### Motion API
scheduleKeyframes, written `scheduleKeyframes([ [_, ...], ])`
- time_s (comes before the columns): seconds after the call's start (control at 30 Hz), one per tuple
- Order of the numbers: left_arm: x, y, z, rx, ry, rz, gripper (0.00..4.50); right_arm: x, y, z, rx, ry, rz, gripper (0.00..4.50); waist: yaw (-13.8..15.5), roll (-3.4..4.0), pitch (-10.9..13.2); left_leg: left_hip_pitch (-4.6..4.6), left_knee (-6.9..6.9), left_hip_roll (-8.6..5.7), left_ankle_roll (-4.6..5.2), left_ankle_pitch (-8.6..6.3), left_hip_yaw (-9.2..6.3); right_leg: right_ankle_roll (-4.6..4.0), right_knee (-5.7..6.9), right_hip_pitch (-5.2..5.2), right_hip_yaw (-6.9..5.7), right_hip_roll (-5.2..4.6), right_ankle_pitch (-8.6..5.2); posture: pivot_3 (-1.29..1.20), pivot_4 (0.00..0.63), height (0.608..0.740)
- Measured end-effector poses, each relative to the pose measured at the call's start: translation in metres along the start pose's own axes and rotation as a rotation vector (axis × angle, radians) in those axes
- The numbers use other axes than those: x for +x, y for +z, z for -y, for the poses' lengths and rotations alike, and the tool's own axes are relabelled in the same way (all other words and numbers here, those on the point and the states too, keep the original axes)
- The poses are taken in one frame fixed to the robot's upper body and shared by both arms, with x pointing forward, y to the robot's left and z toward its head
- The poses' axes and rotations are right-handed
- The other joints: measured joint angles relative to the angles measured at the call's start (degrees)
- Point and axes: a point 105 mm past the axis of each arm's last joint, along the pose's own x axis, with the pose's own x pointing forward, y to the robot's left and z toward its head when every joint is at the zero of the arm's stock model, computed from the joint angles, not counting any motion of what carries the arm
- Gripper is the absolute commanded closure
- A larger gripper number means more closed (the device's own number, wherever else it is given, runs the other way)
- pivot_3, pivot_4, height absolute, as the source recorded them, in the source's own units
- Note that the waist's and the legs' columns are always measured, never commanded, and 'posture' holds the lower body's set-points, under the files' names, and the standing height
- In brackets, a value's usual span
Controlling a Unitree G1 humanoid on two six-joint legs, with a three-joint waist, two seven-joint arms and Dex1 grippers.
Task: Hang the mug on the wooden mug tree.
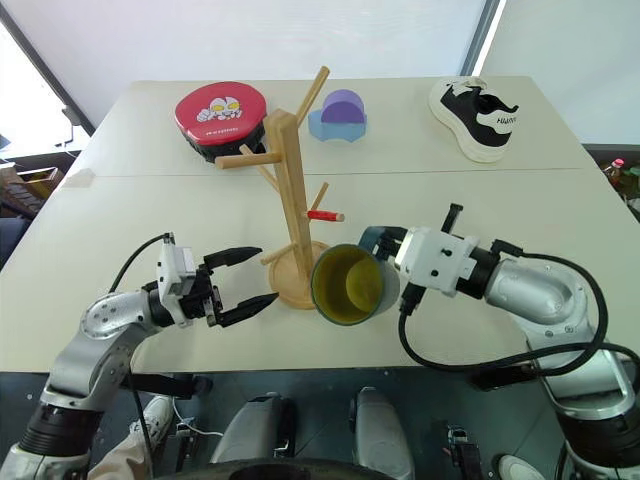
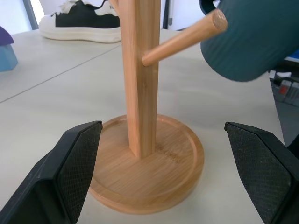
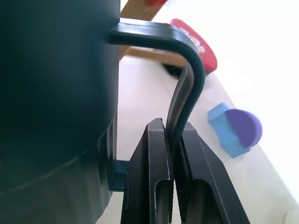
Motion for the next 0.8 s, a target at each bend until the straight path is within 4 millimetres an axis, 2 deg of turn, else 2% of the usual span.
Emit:
scheduleKeyframes([
  [0.13, -0.007, 0.006, -0.005, -0.006, 0.009, 0.005, 0.0, 0.003, 0.009, 0.007, -0.025, 0.015, 0.012, 4.45, 0.0, 0.0, 0.0, -0.04, -0.04, 0.0, 0.02, -0.01, -0.02, 0.0, -0.02, -0.03, -0.04, -0.03, 0.0, 0.0, 0.15, 0.735],
  [0.5, -0.012, 0.032, -0.003, -0.04, -0.002, 0.059, 0.0, 0.015, 0.021, 0.006, -0.052, 0.086, 0.038, 4.45, 0.0, -0.08, 0.1, -0.06, -0.03, -0.03, 0.02, -0.01, -0.03, 0.0, -0.04, -0.02, -0.04, -0.12, 0.0, 0.0, 0.15, 0.735],
  [0.67, -0.013, 0.055, 0.009, -0.019, -0.06, 0.074, 0.0, 0.028, 0.027, 0.006, -0.078, 0.112, 0.06, 4.45, 0.0, -0.13, 0.1, -0.05, -0.03, -0.02, 0.02, -0.01, -0.03, 0.0, -0.03, -0.03, -0.02, -0.11, 0.0, 0.0, 0.15, 0.735],
  [0.8, -0.013, 0.056, 0.013, -0.037, -0.066, 0.069, 0.0, 0.036, 0.023, 0.006, -0.073, 0.118, 0.05, 4.45, 0.1, -0.15, 0.1, -0.07, -0.03, -0.04, 0.02, -0.01, -0.02, 0.0, -0.05, -0.02, -0.04, -0.13, 0.0, 0.0, 0.15, 0.735],
])
